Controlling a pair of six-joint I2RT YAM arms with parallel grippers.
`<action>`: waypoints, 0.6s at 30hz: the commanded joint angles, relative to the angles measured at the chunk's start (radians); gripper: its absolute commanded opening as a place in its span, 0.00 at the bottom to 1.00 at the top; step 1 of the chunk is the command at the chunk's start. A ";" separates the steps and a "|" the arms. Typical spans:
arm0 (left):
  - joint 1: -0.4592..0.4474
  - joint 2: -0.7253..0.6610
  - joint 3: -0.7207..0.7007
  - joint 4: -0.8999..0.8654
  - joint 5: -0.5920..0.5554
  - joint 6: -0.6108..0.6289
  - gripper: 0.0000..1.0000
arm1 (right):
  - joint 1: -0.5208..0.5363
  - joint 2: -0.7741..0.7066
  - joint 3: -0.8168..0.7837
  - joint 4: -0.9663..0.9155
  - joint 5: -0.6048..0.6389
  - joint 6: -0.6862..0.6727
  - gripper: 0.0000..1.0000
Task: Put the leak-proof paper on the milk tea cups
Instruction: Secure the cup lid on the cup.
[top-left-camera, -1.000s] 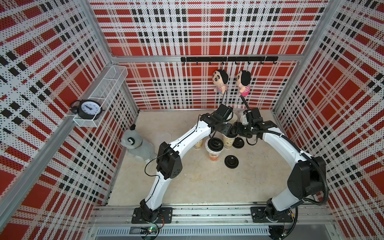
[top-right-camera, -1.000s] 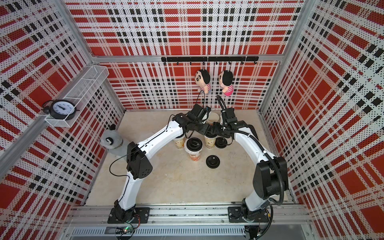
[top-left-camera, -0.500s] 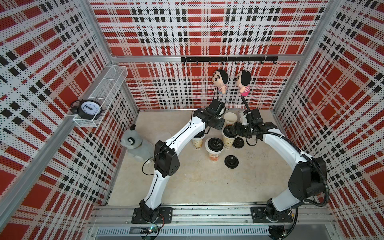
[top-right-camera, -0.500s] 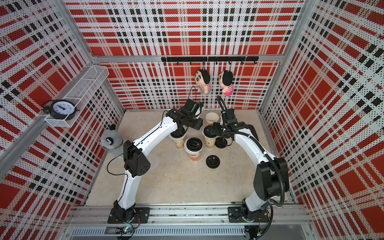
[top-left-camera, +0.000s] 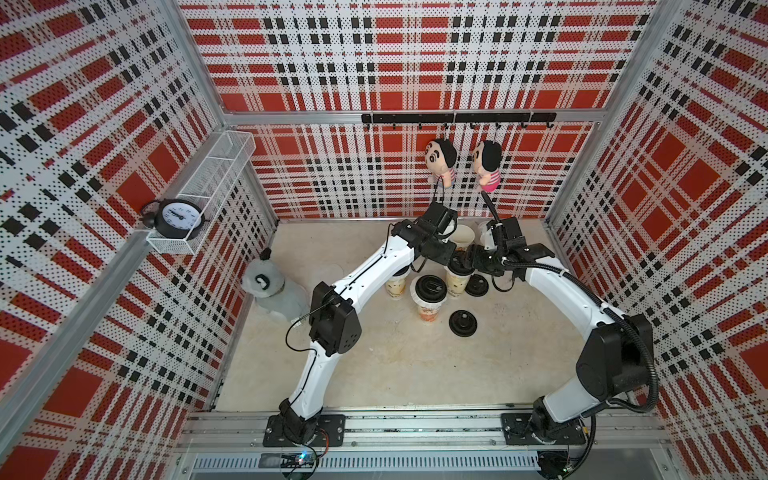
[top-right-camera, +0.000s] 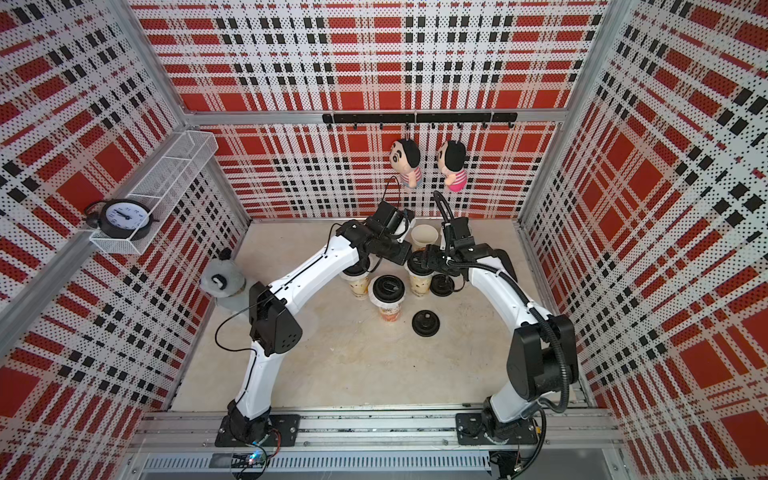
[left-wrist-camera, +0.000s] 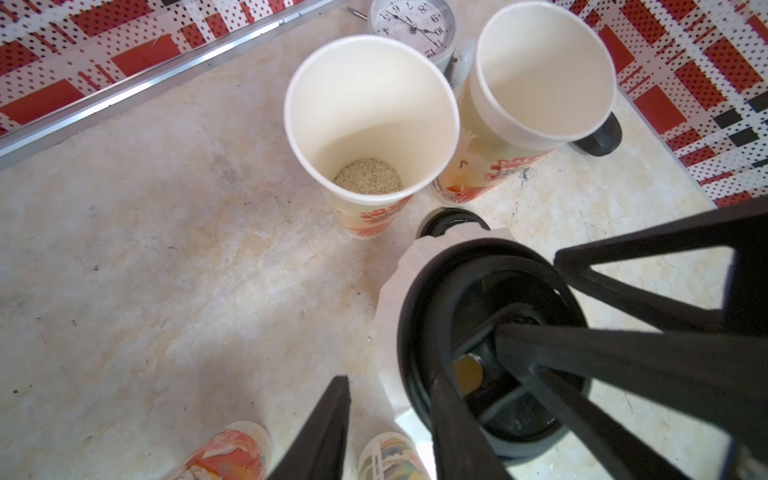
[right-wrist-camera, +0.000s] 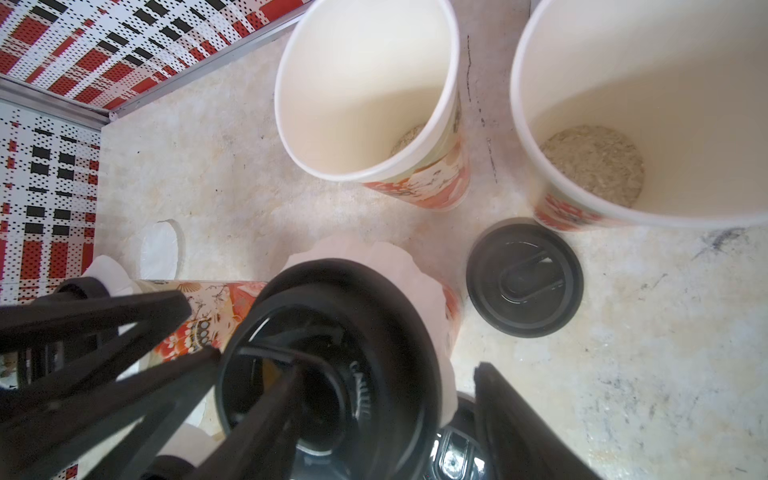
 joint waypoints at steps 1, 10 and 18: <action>-0.006 -0.019 -0.022 -0.013 0.015 0.007 0.37 | 0.007 0.025 -0.036 -0.101 0.059 -0.006 0.67; -0.011 0.004 -0.032 -0.016 -0.011 0.006 0.37 | 0.007 0.027 -0.038 -0.104 0.056 -0.008 0.67; -0.024 0.032 -0.055 -0.061 -0.061 0.012 0.33 | 0.006 0.033 -0.052 -0.101 0.052 -0.008 0.66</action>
